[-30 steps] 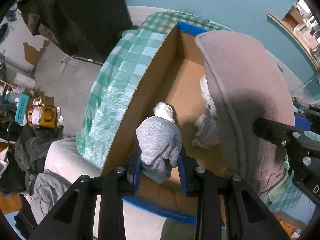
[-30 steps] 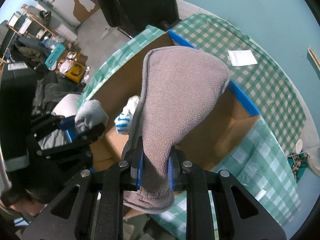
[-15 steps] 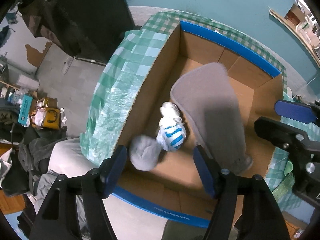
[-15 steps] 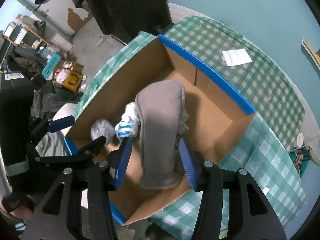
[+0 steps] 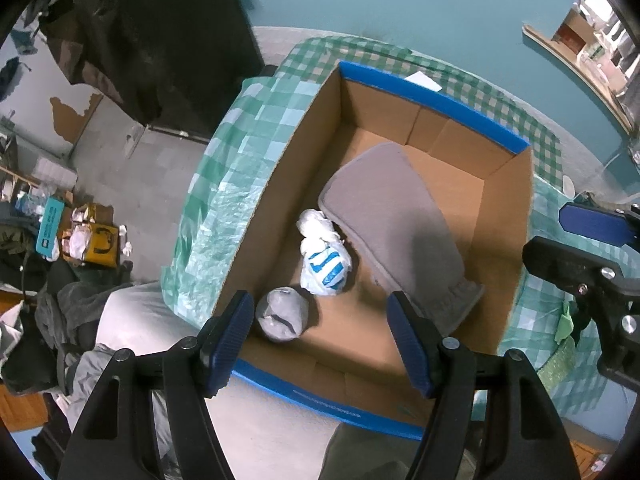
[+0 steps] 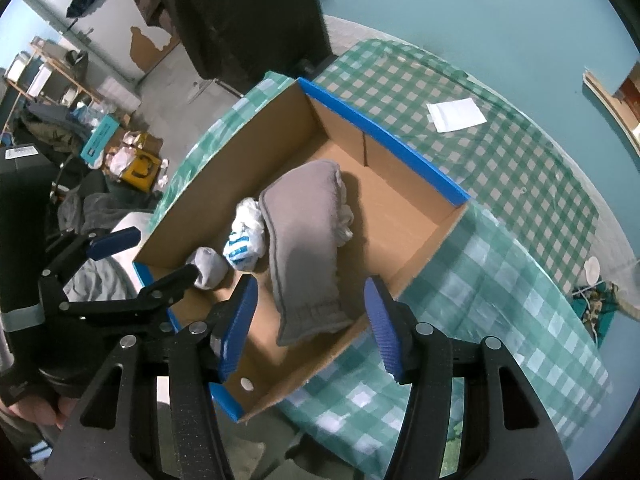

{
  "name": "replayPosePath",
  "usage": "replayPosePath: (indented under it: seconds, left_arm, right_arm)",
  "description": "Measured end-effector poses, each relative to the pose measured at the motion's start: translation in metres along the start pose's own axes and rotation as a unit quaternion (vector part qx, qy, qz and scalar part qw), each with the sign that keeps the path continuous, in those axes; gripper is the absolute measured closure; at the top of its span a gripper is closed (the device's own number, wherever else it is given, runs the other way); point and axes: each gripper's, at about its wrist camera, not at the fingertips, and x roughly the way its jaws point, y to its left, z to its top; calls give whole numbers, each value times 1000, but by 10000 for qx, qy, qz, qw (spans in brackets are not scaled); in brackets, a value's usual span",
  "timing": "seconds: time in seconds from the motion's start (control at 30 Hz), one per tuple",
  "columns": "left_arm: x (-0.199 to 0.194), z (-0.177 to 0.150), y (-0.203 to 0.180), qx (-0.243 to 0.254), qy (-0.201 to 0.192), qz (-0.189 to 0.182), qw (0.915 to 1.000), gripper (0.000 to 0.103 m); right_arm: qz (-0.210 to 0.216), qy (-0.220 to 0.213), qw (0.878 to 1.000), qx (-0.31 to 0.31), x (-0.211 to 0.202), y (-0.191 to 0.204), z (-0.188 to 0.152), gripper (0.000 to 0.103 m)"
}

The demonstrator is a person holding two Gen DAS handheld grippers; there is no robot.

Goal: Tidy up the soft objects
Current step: 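Move both open tools back over the green cloth and black glove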

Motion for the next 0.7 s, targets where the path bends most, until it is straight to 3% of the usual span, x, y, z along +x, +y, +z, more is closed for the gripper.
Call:
replayPosePath:
  seconds: [0.3,0.7]
  left_arm:
    - [-17,-3,-22,203,-159,-74,9996,32]
    - [-26,-16,-68,812,-178,-184,9964,32]
  right_arm:
    - [-190,-163,9995,168,-23,-15,-20,40]
    - [-320,-161,9973,647,-44,-51,-65,40]
